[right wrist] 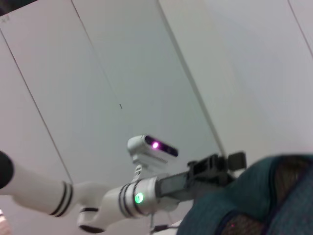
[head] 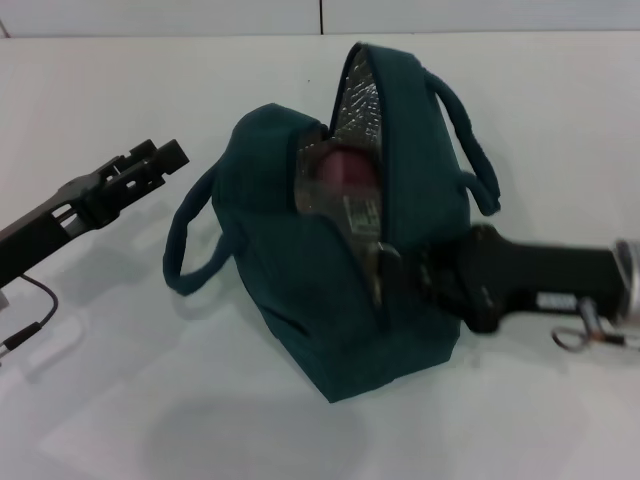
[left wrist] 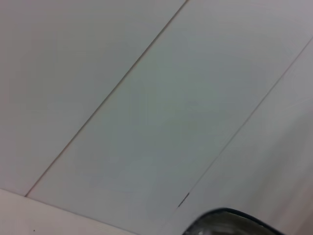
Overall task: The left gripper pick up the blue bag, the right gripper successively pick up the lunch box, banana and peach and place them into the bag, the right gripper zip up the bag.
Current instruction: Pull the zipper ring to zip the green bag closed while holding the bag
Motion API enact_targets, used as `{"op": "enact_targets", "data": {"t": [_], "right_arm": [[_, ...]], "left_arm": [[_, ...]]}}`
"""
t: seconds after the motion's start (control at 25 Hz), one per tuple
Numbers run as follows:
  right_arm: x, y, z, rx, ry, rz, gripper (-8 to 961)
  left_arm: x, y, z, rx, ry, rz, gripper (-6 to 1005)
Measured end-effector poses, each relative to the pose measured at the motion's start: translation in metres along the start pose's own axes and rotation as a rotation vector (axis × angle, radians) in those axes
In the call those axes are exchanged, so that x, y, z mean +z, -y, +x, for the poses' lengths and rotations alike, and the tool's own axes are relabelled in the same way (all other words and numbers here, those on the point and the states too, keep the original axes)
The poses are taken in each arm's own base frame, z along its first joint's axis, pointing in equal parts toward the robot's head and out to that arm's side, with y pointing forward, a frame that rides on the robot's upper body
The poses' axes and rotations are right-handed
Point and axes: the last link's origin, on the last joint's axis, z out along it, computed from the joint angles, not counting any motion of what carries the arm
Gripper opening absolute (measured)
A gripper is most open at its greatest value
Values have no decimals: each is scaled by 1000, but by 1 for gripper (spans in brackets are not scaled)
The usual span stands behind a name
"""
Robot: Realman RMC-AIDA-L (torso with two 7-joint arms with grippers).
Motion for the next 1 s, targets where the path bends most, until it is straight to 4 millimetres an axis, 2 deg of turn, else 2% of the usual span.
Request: {"op": "enact_targets", "data": {"t": [0.16,0.4,0.6,0.76,1.0], "right_arm": [[16,11,-24,-56,31,0,36],[27,13,-53,-164,60,-21,37],[28,11,-62,-220,76,-23,38],[31,18,-73,-262,88,13,39],[47,27,-85,-324,70,28,40]], "left_arm": [[1,0,1,2,-4,1,884],[1,0,1,5,-5,2,883],[-1,2,3,12,-4,12,882],[-6,4,4,15,-2,23,882],[-17,5,7,36,6,42,881]]}}
